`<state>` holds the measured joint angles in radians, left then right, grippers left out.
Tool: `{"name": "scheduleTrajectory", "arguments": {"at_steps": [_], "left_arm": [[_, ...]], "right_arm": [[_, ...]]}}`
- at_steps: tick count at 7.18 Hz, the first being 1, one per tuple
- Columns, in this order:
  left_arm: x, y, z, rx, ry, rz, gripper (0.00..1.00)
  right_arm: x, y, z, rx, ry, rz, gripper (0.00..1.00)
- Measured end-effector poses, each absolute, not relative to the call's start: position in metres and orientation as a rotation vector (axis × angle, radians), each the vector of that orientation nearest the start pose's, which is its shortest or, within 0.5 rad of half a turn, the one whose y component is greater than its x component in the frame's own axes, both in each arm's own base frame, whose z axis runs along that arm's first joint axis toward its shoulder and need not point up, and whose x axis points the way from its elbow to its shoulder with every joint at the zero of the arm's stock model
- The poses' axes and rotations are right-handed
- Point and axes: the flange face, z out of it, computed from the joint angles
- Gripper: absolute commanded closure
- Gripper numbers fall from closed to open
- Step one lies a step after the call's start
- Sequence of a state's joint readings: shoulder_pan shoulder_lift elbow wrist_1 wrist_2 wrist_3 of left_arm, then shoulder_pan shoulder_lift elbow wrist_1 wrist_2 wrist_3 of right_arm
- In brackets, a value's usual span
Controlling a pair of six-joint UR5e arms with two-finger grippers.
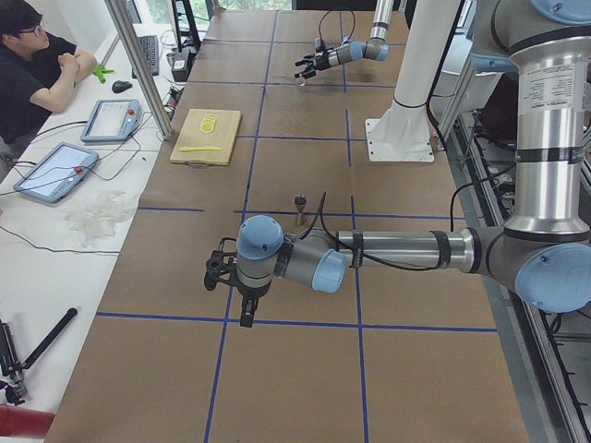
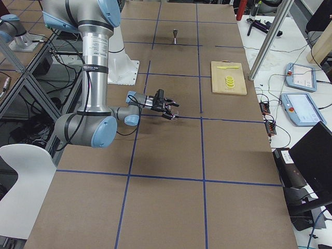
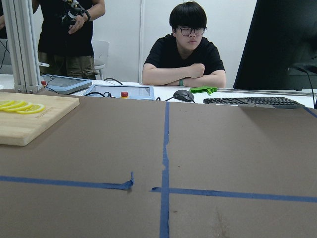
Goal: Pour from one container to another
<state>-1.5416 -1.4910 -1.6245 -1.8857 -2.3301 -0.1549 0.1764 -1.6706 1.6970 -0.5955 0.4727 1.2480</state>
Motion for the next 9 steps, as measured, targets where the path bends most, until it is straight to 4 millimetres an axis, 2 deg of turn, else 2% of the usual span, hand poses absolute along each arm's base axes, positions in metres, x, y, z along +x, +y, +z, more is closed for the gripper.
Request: {"name": "scheduleTrajectory", "arguments": {"at_steps": [2,3,4,5,6,7,8,9], "left_arm": [[-0.051,-0.476,0.637,0.204,0.776,-0.009,0.00],[-0.051,-0.476,0.637,0.204,0.776,-0.009,0.00],[-0.051,-0.476,0.637,0.205,0.776,-0.009,0.00],[-0.051,-0.476,0.637,0.205,0.776,-0.009,0.00],[-0.051,-0.476,0.638,0.204,0.776,-0.009,0.00],[-0.051,-0.476,0.638,0.204,0.775,-0.008,0.00],[-0.051,-0.476,0.638,0.204,0.775,-0.007,0.00],[-0.051,-0.476,0.639,0.203,0.775,-0.007,0.00]], "right_arm": [[-0.387,-0.295,0.490,1.183,-0.638,0.395,0.00],[-0.381,-0.302,0.476,1.158,-0.657,0.369,0.00],[-0.368,-0.321,0.466,1.121,-0.669,0.342,0.00],[-0.347,-0.349,0.463,1.073,-0.673,0.314,0.00],[-0.317,-0.384,0.466,1.007,-0.666,0.278,0.00],[-0.279,-0.418,0.475,0.926,-0.643,0.222,0.00],[-0.230,-0.448,0.487,0.834,-0.613,0.140,0.00],[-0.177,-0.469,0.498,0.740,-0.600,0.044,0.00]]}}
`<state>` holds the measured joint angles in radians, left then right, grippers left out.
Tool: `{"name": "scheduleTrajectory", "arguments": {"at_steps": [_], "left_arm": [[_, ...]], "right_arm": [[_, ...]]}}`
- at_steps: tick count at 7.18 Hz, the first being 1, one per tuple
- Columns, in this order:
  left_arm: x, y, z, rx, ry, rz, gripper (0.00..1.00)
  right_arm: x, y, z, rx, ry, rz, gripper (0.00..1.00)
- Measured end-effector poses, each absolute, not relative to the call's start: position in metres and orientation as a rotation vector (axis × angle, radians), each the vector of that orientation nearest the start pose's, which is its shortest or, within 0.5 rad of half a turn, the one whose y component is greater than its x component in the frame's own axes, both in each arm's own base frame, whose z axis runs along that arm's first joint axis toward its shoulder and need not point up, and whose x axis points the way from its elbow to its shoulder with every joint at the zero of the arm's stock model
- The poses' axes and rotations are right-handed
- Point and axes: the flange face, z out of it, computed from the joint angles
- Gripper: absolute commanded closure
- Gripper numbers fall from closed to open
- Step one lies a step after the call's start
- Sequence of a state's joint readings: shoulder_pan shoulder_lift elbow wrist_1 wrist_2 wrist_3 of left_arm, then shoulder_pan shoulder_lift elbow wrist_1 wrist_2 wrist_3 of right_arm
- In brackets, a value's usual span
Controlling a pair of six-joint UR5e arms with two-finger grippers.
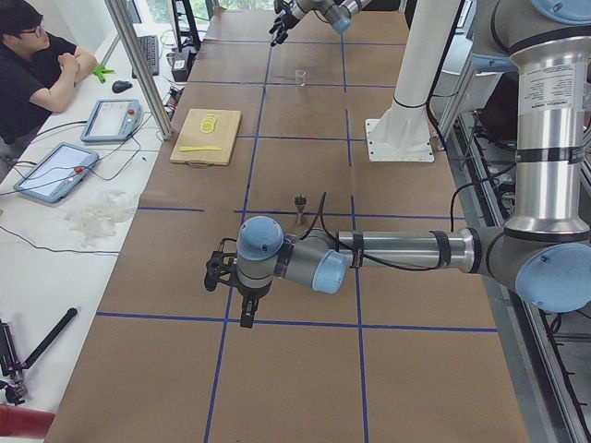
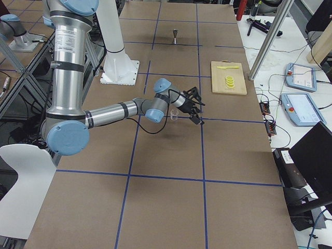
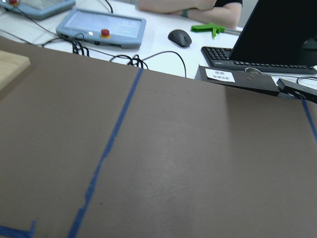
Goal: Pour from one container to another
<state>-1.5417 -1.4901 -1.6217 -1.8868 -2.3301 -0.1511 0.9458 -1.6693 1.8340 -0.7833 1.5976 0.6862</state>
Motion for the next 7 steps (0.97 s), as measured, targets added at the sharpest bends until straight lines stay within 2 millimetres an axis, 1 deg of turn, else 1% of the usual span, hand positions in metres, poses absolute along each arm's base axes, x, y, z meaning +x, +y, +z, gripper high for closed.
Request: {"name": "scheduleTrajectory", "arguments": {"at_steps": [1,2,3,4,5,6,7], "left_arm": [[-0.051,-0.475,0.640,0.203,0.775,-0.006,0.00],[-0.051,-0.475,0.640,0.202,0.775,-0.005,0.00],[-0.051,-0.475,0.640,0.202,0.775,-0.005,0.00],[-0.051,-0.475,0.641,0.202,0.775,-0.004,0.00],[-0.051,-0.475,0.641,0.202,0.775,-0.004,0.00],[-0.051,-0.475,0.641,0.201,0.775,-0.004,0.00],[-0.051,-0.475,0.641,0.201,0.775,-0.005,0.00]], "right_arm": [[-0.122,-0.481,0.510,0.629,-0.606,-0.030,0.00],[-0.071,-0.486,0.522,0.524,-0.621,-0.075,0.00],[-0.024,-0.486,0.532,0.426,-0.639,-0.116,0.00],[0.013,-0.483,0.542,0.338,-0.655,-0.122,0.00],[0.039,-0.474,0.555,0.264,-0.669,-0.118,0.00],[0.053,-0.459,0.574,0.192,-0.685,-0.113,0.00],[0.058,-0.441,0.594,0.126,-0.696,-0.096,0.00]]}}
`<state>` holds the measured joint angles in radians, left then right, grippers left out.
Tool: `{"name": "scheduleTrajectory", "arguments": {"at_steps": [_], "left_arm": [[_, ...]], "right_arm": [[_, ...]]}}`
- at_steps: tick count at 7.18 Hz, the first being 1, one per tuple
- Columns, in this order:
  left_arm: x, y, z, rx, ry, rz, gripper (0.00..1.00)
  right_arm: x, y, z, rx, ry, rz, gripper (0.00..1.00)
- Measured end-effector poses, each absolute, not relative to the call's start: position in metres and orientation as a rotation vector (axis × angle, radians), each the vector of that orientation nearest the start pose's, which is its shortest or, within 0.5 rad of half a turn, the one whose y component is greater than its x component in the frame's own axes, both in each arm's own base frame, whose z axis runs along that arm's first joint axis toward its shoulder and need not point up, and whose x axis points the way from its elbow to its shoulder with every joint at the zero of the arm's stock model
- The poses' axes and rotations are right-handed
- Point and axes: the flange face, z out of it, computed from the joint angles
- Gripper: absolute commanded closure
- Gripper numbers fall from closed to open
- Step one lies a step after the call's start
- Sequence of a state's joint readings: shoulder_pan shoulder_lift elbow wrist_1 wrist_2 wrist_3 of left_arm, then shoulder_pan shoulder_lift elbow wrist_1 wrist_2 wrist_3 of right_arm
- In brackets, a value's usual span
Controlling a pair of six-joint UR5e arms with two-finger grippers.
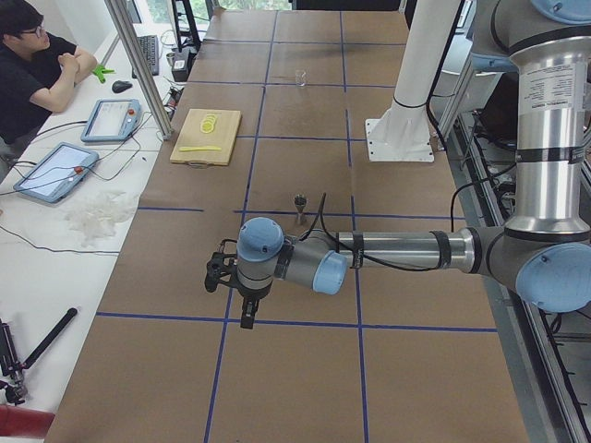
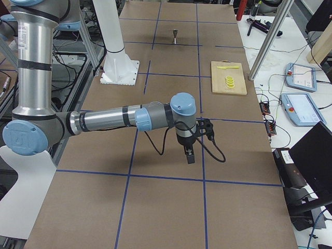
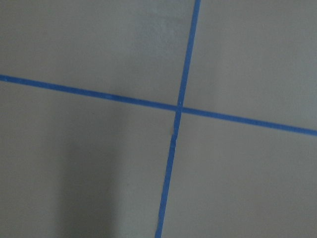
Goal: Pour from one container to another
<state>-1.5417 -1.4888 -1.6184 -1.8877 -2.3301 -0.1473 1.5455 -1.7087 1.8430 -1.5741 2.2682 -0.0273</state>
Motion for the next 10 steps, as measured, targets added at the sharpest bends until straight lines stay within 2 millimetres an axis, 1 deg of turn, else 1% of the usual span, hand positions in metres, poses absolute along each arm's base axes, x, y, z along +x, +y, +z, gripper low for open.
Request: {"name": "scheduleTrajectory", "arguments": {"at_steps": [1,2,3,5,7,10], "left_arm": [[-0.051,-0.475,0.641,0.201,0.774,-0.005,0.00],[-0.051,-0.475,0.641,0.198,0.774,-0.006,0.00],[-0.051,-0.474,0.643,0.193,0.774,-0.009,0.00],[-0.051,-0.471,0.646,0.188,0.773,-0.011,0.00],[-0.051,-0.467,0.649,0.182,0.773,-0.012,0.00],[-0.050,-0.466,0.650,0.179,0.773,-0.012,0.00]], "right_arm": [[0.060,-0.425,0.612,0.076,-0.705,-0.080,0.00],[0.060,-0.413,0.629,0.036,-0.710,-0.066,0.00],[0.060,-0.409,0.640,0.014,-0.712,-0.060,0.00],[0.060,-0.408,0.645,0.007,-0.713,-0.060,0.00],[0.060,-0.409,0.644,0.009,-0.714,-0.061,0.00],[0.059,-0.408,0.656,-0.014,-0.712,-0.061,0.00]]}}
